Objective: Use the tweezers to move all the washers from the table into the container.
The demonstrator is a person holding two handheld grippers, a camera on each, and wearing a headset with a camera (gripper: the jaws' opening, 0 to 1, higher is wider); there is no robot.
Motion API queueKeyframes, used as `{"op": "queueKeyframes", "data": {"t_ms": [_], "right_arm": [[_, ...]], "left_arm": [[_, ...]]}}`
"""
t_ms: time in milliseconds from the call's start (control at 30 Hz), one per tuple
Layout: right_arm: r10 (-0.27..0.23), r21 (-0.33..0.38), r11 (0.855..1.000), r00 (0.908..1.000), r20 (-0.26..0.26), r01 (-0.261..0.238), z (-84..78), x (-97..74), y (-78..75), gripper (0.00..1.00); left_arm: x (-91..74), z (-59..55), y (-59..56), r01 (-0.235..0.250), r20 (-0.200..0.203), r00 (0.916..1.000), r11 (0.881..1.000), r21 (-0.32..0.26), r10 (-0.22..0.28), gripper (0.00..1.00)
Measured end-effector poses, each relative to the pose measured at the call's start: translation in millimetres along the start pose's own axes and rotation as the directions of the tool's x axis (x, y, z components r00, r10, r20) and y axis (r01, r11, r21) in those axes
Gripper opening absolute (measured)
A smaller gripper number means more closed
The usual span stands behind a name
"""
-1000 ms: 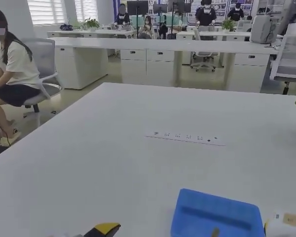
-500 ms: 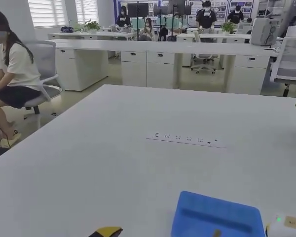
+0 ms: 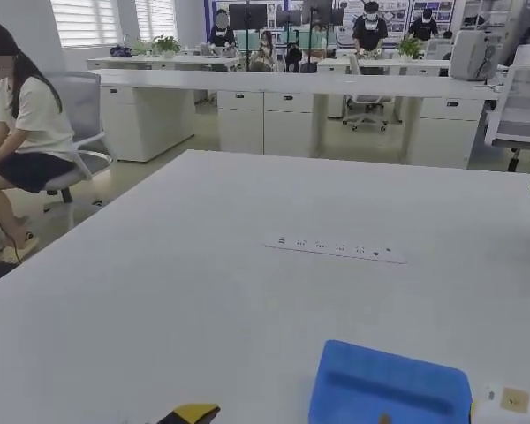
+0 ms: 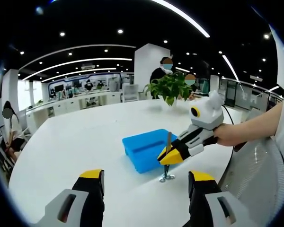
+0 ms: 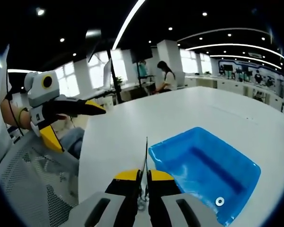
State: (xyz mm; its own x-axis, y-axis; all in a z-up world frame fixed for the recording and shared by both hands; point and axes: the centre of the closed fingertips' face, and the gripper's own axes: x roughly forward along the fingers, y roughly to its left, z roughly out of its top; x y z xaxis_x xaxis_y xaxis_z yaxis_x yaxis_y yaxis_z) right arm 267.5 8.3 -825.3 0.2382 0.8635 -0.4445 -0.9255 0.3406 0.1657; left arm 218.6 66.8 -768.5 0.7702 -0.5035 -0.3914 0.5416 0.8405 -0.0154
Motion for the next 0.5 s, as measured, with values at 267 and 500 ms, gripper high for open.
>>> {"op": "queueKeyframes", "data": {"t_ms": [267,500], "right_arm": [[0.036,0.114,0.992,0.9923,0.118,-0.049,25.5,-14.5,5.4,0.03],[0.098,0.164,0.977,0.9666,0.237,-0.139,53.7,-32.9,10.5,0.03]], "left_arm": [[-1.4,3.8,1.0,-0.002,0.021,0.9998,1.000,-0.012,0.002,0.74],[-1.9,5.9,0.4,0.001,0.031,0.9995,1.000,-0.013,0.000,0.74]]}}
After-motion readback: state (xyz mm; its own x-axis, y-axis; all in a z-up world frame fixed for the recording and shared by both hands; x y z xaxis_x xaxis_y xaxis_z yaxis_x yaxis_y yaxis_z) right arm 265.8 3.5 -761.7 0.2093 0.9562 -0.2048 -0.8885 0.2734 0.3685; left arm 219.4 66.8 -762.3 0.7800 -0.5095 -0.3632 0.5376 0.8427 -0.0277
